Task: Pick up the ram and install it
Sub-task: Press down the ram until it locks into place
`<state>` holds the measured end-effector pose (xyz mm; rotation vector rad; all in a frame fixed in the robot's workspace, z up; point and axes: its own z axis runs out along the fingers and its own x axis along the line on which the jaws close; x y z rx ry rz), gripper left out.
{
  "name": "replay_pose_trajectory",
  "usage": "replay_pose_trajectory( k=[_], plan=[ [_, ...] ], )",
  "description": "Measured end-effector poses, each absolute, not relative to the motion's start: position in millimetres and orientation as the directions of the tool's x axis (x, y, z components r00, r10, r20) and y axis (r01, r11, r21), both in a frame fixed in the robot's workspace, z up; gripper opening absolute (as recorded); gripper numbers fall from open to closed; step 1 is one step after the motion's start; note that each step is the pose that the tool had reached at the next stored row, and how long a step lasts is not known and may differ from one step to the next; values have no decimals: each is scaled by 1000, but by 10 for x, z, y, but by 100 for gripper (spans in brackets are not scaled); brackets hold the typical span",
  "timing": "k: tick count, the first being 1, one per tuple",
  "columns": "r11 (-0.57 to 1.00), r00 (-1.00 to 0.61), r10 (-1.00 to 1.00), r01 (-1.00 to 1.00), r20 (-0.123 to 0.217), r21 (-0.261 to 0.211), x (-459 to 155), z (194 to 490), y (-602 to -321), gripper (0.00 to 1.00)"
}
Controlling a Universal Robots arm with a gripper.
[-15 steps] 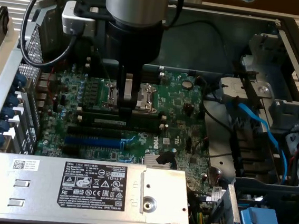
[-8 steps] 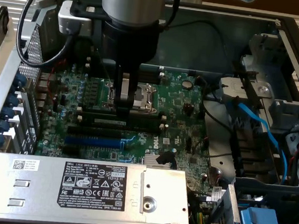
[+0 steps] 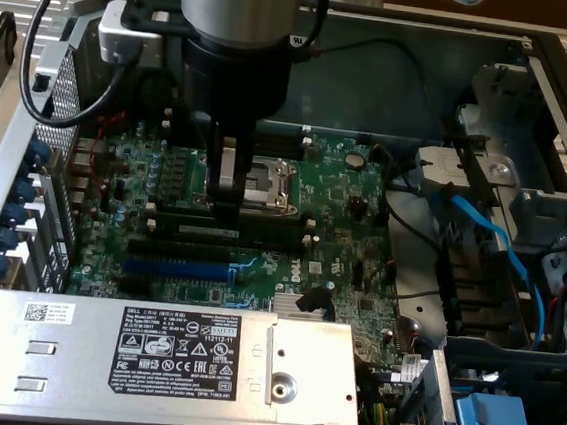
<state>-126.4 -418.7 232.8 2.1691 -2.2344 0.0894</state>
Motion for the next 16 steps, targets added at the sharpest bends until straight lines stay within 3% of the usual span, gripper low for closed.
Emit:
replay_pose_trajectory(
  k=[16],
  plan=[
    [29,-30,-998,-999,59,-23,-1265,2300,-4188,10]
  ],
)
